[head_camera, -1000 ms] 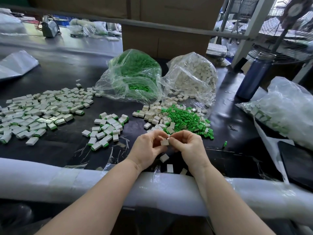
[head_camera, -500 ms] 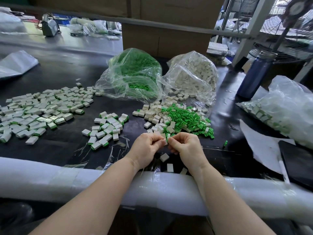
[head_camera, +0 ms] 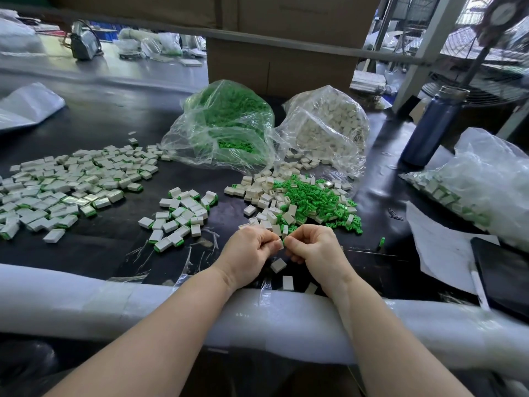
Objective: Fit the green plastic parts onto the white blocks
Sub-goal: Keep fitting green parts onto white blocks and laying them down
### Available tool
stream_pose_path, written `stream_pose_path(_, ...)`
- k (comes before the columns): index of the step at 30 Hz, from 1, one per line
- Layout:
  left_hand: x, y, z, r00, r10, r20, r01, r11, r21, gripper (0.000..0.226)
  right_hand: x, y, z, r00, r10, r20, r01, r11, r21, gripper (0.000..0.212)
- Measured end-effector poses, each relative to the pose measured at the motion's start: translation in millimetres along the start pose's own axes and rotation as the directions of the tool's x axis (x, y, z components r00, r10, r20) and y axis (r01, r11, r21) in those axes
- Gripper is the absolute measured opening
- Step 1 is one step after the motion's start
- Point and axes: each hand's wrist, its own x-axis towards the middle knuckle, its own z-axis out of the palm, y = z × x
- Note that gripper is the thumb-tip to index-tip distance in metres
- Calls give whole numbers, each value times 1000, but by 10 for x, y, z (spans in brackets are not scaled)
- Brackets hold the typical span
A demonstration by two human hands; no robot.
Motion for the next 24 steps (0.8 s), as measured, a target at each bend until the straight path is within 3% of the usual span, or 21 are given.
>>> stream_pose_path(15,-15,42,-4,999,43,10,-44,997,56,15,-18,-18,-38,999,10,38,-10,1000,9,22)
stream_pose_path(21,-19,21,3,997,30,78,-38,995,97,18,-6,16,-32,999,-20,45,24,997,-73,25)
stream_pose_path(24,-11,19,7,999,5,36,-7,999,49,17,9,42,-8,999,-33,3,33,999,-3,19)
